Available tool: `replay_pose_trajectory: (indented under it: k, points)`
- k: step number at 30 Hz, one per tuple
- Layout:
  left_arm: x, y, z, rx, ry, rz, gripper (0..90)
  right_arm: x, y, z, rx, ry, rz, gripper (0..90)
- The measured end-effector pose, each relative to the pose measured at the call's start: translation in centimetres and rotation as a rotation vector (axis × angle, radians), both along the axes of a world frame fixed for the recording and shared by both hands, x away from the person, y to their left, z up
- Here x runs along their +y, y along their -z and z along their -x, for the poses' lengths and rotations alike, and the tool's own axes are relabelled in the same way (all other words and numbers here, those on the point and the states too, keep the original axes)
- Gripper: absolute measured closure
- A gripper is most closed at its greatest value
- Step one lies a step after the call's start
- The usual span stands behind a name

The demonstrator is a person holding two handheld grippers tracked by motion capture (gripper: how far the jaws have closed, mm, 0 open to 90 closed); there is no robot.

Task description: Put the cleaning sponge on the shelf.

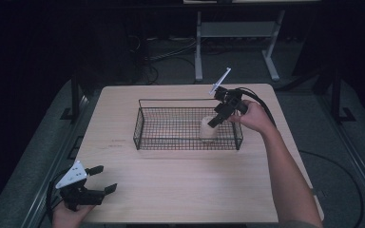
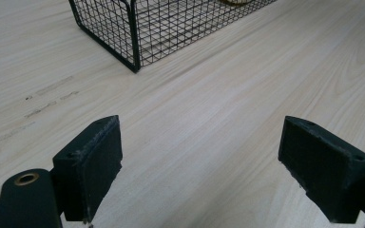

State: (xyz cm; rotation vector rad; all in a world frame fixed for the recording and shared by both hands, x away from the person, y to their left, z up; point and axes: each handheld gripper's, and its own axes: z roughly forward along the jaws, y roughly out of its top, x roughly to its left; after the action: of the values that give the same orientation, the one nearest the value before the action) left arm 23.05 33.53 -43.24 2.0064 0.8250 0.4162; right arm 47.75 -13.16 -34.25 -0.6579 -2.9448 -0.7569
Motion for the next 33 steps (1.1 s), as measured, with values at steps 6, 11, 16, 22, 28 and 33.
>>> replay_pose_trajectory:
  k: [6,11,16,22,28,33]
  points:
    - [0.3,0.0,0.2,0.000,-0.007,0.005,13.8,0.0,-0.5,0.5,-0.009,-0.011,0.006,18.7]
    - [0.3,0.0,0.2,-0.001,-0.009,0.009,13.8,0.0,-0.9,1.0,-0.010,-0.022,0.015,18.7]
    - [0.3,0.0,0.2,0.001,-0.008,0.006,13.8,-0.2,-1.4,1.7,-0.018,-0.030,0.008,18.8]
    - [0.3,0.0,0.2,0.001,-0.010,0.009,13.8,-1.2,-1.4,2.5,-0.020,-0.018,0.001,18.7]
    - [0.3,0.0,0.2,0.004,-0.010,0.009,13.8,-2.2,-1.0,3.4,-0.015,-0.011,-0.005,18.8]
    - [0.3,0.1,0.2,0.007,-0.010,0.008,13.8,-3.1,-0.8,4.1,-0.007,-0.001,-0.005,18.8]
